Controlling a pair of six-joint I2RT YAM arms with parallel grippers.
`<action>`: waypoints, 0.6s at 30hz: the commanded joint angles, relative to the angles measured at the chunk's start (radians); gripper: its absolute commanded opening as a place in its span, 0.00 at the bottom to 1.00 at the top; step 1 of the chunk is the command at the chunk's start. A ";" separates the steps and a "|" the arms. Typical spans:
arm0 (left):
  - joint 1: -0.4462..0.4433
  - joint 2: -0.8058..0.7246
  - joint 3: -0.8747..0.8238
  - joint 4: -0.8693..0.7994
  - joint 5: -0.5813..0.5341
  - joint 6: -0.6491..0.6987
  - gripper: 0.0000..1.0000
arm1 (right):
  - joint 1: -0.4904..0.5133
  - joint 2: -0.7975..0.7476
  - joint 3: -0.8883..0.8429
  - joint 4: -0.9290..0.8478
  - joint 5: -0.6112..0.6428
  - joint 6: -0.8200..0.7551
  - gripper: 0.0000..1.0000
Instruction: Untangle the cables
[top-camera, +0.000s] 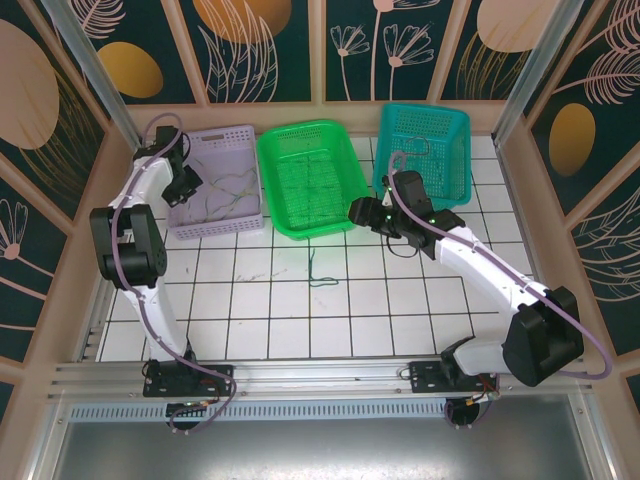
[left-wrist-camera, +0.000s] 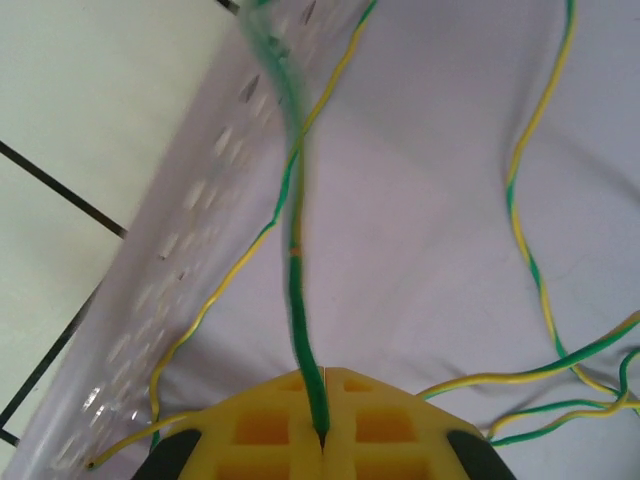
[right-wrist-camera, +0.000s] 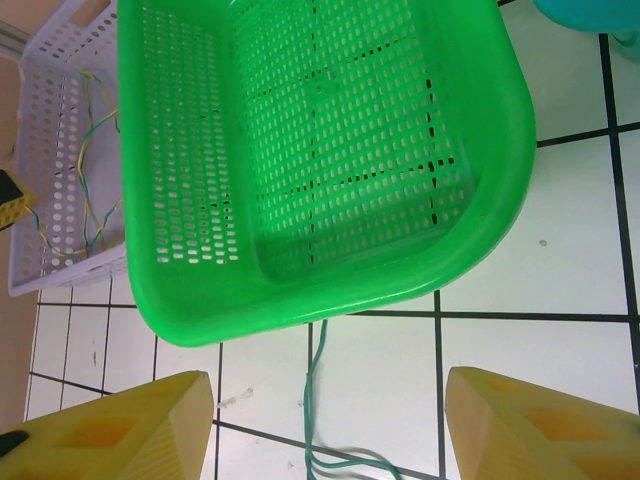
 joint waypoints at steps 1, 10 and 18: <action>-0.037 0.007 0.042 -0.054 -0.051 0.053 0.00 | -0.009 -0.011 -0.005 0.019 -0.001 -0.003 0.63; -0.067 0.032 0.023 -0.077 0.043 0.138 0.00 | -0.009 -0.013 -0.005 0.017 -0.003 -0.001 0.62; -0.067 0.098 0.020 -0.120 0.019 0.182 0.00 | -0.009 -0.017 -0.005 0.011 -0.003 0.003 0.62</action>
